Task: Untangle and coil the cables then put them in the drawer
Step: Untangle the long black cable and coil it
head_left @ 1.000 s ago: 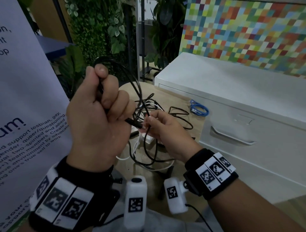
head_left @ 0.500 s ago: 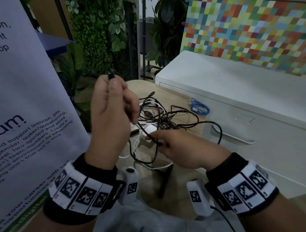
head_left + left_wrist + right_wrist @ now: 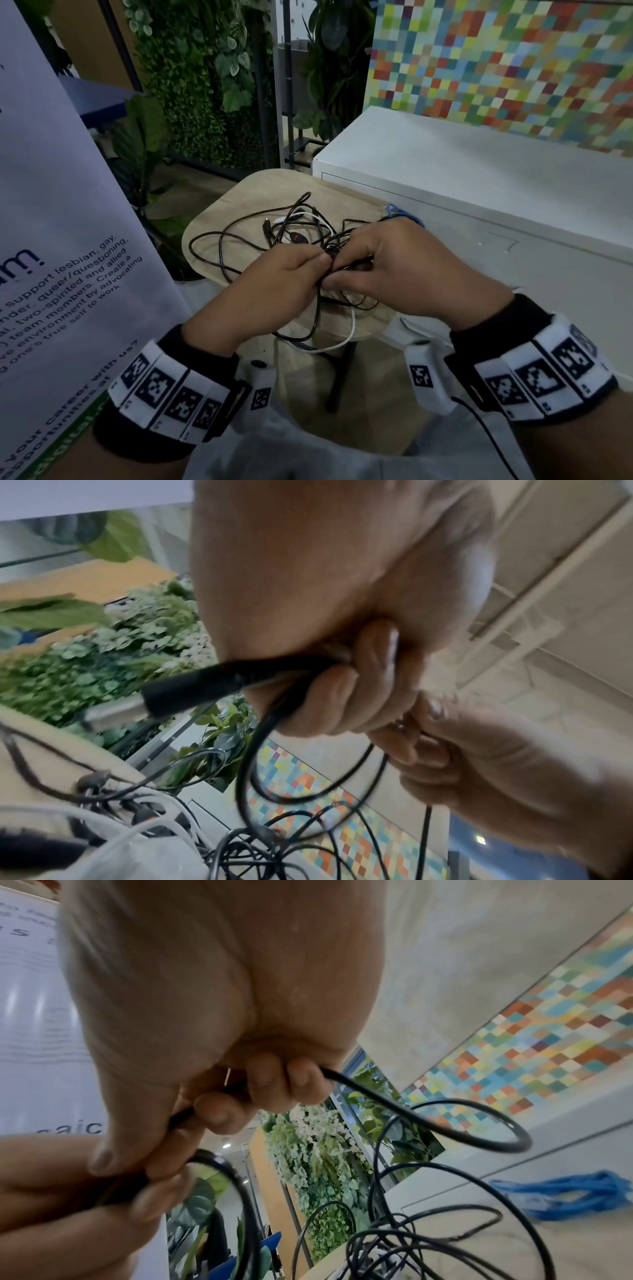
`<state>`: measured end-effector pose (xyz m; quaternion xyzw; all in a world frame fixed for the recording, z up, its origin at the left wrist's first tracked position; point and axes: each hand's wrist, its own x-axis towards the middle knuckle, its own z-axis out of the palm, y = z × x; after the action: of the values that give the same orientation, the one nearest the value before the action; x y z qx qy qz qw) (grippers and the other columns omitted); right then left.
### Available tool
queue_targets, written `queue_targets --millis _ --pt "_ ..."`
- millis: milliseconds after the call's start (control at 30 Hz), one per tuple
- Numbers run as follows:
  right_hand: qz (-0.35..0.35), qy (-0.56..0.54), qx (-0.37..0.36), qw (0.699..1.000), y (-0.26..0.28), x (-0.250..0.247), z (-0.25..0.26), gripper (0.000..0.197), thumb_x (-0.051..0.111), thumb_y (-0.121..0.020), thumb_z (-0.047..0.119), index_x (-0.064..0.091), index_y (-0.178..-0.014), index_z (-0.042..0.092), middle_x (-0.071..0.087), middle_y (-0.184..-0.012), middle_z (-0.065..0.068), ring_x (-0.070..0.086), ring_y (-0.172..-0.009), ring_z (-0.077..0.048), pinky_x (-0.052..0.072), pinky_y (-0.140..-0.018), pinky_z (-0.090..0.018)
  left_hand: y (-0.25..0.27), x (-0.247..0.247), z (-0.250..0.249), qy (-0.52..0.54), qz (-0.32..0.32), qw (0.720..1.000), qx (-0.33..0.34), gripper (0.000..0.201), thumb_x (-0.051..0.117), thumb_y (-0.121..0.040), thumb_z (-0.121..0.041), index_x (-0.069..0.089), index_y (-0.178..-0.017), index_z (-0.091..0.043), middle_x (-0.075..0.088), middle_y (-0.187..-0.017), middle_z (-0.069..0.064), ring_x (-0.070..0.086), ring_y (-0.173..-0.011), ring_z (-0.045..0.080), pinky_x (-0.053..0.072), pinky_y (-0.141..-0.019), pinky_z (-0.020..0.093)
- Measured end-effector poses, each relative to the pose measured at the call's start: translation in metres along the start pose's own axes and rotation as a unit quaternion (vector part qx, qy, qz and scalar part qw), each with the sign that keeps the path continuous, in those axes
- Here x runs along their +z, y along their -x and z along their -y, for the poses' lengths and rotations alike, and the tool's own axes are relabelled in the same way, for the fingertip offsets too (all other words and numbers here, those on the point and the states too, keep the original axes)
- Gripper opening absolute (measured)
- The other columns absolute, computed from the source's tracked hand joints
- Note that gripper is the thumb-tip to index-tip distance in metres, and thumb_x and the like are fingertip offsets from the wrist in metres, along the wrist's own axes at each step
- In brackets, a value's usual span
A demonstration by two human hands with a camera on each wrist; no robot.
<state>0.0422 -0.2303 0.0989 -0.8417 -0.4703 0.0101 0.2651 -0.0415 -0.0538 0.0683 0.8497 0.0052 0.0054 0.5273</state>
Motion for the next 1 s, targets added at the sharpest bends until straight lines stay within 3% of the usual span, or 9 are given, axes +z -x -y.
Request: queue_targets --millis 167,300,367,500,633,733,833,933,1000 --pt "-0.053 -0.130 0.059 0.988 0.001 -0.004 -0.011 0.009 0.081 -0.085 0.038 0.082 -0.081 0.029 0.074 -0.070 0.009 0.067 -0.063 -0.011 0.055 -0.061 -0.034 0.006 -0.010 0.004 0.198 0.043 0.978 -0.045 0.049 0.049 -0.105 -0.028 0.051 -0.060 -0.011 0.027 -0.052 0.004 0.023 -0.043 0.016 0.025 -0.048 0.025" --pt "-0.129 -0.210 0.096 0.964 0.000 -0.003 -0.031 0.011 0.073 -0.095 0.023 0.082 -0.099 0.024 0.069 -0.066 0.026 0.064 -0.064 0.005 0.043 -0.063 -0.008 0.011 -0.022 0.008 0.420 0.062 0.905 -0.022 0.037 0.045 -0.100 -0.034 0.052 -0.067 -0.019 0.029 -0.054 -0.006 0.022 -0.038 0.009 0.031 -0.049 0.030" --pt "-0.119 -0.193 0.109 0.968 -0.001 0.005 -0.035 0.018 0.065 -0.101 0.019 0.080 -0.111 0.019 0.061 -0.058 0.032 0.060 -0.062 0.011 0.039 -0.061 -0.006 0.011 -0.023 0.003 0.490 0.030 0.871 -0.001 0.032 0.040 -0.102 -0.033 0.054 -0.076 -0.021 0.028 -0.056 -0.010 0.016 -0.039 0.007 0.036 -0.044 0.024" --pt "-0.088 -0.004 0.074 0.993 -0.007 0.029 -0.035 0.032 0.050 -0.105 0.040 0.068 -0.131 0.037 0.077 -0.105 0.016 0.069 -0.099 -0.008 0.055 -0.082 -0.035 0.007 -0.015 -0.012 0.582 -0.075 0.807 0.062 0.022 0.037 -0.106 -0.030 0.049 -0.091 -0.020 0.032 -0.064 -0.009 0.018 -0.044 0.006 0.033 -0.045 0.019" --pt "-0.059 0.139 0.022 0.988 -0.011 0.039 -0.024 0.035 0.039 -0.105 0.045 0.063 -0.129 0.039 0.076 -0.095 0.007 0.068 -0.088 -0.024 0.047 -0.067 -0.036 -0.003 -0.011 -0.019 0.582 -0.235 0.774 0.083 0.027 0.033 -0.114 -0.028 0.048 -0.094 -0.018 0.055 -0.071 -0.004 0.043 -0.049 0.009 0.045 -0.054 0.023" --pt "-0.050 0.175 -0.025 0.983 -0.009 0.043 -0.015 0.029 0.042 -0.106 0.042 0.068 -0.116 0.032 0.073 -0.083 0.004 0.067 -0.075 -0.024 0.029 -0.063 -0.032 -0.006 -0.010 -0.026 0.488 -0.313 0.807 0.108 0.024 0.030 -0.115 -0.023 0.046 -0.098 -0.016 0.075 -0.087 0.003 0.068 -0.064 0.019 0.055 -0.062 0.028" --pt "-0.040 0.209 -0.036 0.976 -0.010 0.047 -0.006 0.031 0.042 -0.103 0.045 0.068 -0.116 0.033 0.076 -0.085 0.003 0.069 -0.074 -0.025 0.035 -0.064 -0.032 -0.006 -0.007 -0.023 0.274 -0.343 0.888 0.134 0.023 0.030 -0.115 -0.021 0.045 -0.098 -0.019 0.079 -0.105 0.001 0.078 -0.088 0.020 0.060 -0.072 0.031" --pt "-0.036 0.218 -0.058 0.973 -0.011 0.050 0.004 0.041 0.036 -0.097 0.047 0.071 -0.110 0.032 0.074 -0.079 0.000 0.068 -0.067 -0.030 0.050 -0.058 -0.034 -0.008 0.001 -0.008 0.060 -0.305 0.937 0.161 0.018 0.033 -0.113 -0.027 0.045 -0.100 -0.030 0.075 -0.114 -0.015 0.075 -0.101 0.006 0.062 -0.085 0.034" --pt "-0.052 0.224 -0.079 0.970 -0.012 0.051 0.010 0.042 0.035 -0.092 0.043 0.073 -0.087 0.025 0.067 -0.062 -0.001 0.061 -0.051 -0.030 0.042 -0.046 -0.029 -0.008 0.004 -0.001 -0.037 -0.265 0.949 0.167 0.014 0.034 -0.110 -0.039 0.044 -0.100 -0.036 0.074 -0.115 -0.022 0.074 -0.100 0.002 0.062 -0.084 0.040"
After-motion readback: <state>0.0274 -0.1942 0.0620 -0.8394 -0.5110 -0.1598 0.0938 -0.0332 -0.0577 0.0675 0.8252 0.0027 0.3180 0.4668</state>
